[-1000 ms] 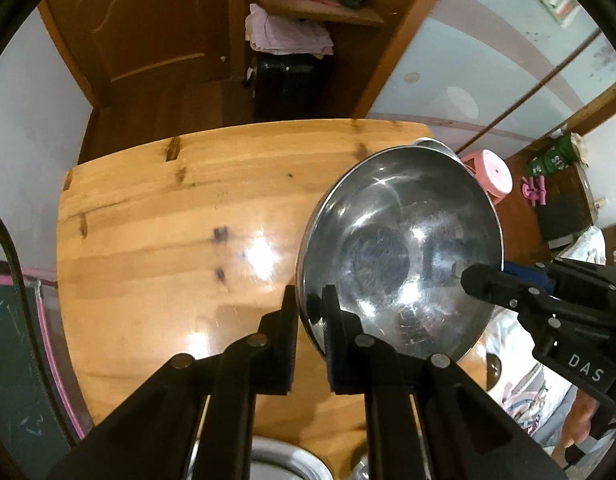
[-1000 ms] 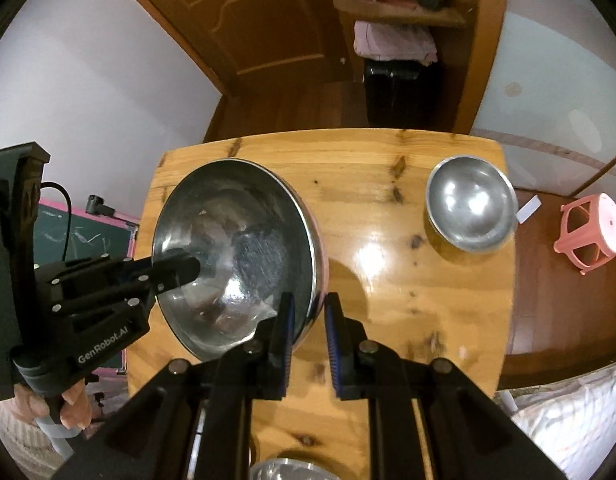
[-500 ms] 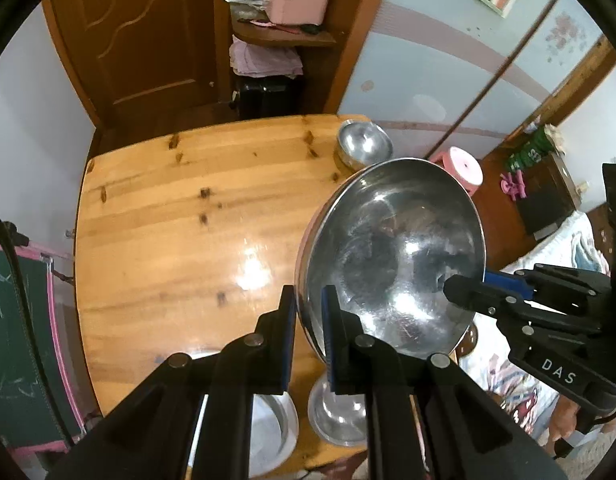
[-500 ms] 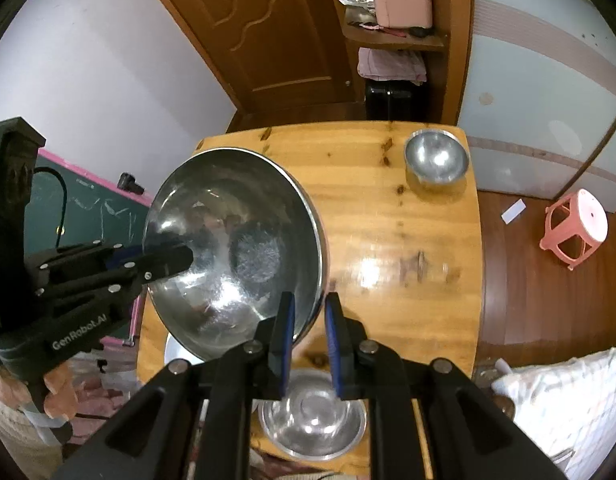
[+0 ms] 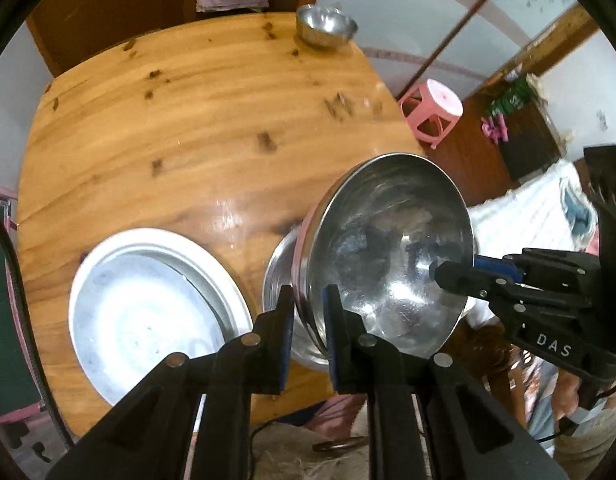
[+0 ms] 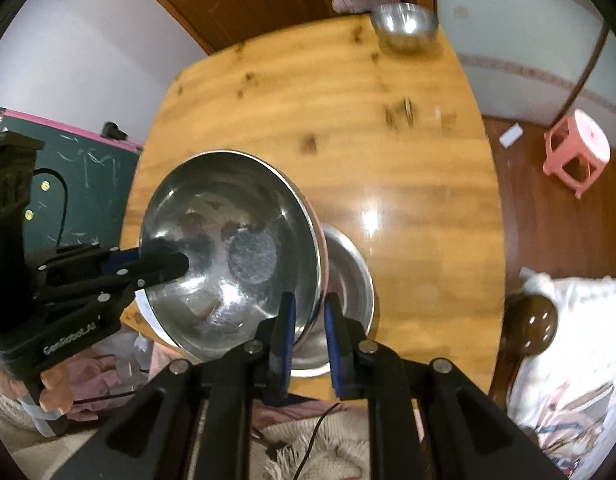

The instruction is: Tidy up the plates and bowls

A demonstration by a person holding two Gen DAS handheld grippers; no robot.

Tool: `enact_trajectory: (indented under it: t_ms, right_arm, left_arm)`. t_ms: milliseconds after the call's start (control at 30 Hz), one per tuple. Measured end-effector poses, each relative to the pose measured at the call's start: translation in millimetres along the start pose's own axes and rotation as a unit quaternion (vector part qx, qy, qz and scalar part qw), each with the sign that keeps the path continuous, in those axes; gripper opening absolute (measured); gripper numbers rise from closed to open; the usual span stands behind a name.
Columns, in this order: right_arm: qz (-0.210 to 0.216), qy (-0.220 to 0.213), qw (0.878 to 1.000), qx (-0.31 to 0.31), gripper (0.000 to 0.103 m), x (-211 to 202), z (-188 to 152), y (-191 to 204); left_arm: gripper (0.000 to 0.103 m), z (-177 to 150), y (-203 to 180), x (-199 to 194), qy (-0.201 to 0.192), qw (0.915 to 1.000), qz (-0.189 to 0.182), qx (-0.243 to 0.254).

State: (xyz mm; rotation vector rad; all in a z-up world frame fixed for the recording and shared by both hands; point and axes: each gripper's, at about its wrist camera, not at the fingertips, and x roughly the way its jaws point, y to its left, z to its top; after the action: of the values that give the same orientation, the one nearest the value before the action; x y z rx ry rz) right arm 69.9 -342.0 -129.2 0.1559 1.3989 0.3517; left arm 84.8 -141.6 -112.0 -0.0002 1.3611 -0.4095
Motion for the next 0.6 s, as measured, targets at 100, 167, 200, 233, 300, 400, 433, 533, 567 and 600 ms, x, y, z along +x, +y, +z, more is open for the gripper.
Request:
enact_trajectory:
  t_ms: [100, 167, 200, 233, 300, 400, 433, 533, 567, 600]
  right_arm:
    - [0.003, 0.016, 1.0, 0.015, 0.014, 22, -11, -7]
    - [0.006, 0.025, 0.999, 0.025, 0.014, 35, -16, -11]
    - [0.005, 0.029, 0.999, 0.029, 0.014, 40, -18, -13]
    - [0.003, 0.03, 0.999, 0.03, 0.014, 43, -20, -13]
    - [0.0, 0.031, 0.999, 0.03, 0.014, 49, -21, -14]
    - [0.002, 0.033, 0.999, 0.034, 0.014, 56, -22, -16]
    - [0.001, 0.033, 0.999, 0.036, 0.014, 58, -23, -18]
    - [0.001, 0.038, 0.999, 0.038, 0.014, 63, -23, -20]
    - [0.001, 0.04, 0.998, 0.039, 0.014, 66, -23, -20]
    - [0.0, 0.041, 0.998, 0.039, 0.014, 67, -24, -20]
  left_arm:
    - [0.011, -9, 2, 18, 0.004, 1.0, 0.001, 0.0]
    - [0.011, -13, 5, 31, 0.01, 0.9999, -0.001, -0.006]
    - [0.011, -12, 8, 36, 0.015, 0.9999, -0.002, -0.008]
    - [0.012, -14, 10, 43, 0.02, 0.9997, -0.003, -0.012]
    - [0.012, -17, 13, 55, 0.031, 0.9993, -0.004, -0.019]
    - [0.012, -20, 18, 70, 0.048, 0.9984, -0.01, -0.027]
    - [0.012, -23, 18, 73, 0.048, 0.9984, -0.013, -0.027]
    - [0.012, -24, 18, 79, 0.049, 0.9984, -0.007, -0.025]
    - [0.013, -24, 19, 80, 0.049, 0.9984, -0.008, -0.025]
    - [0.013, -24, 19, 80, 0.046, 0.9986, -0.008, -0.024]
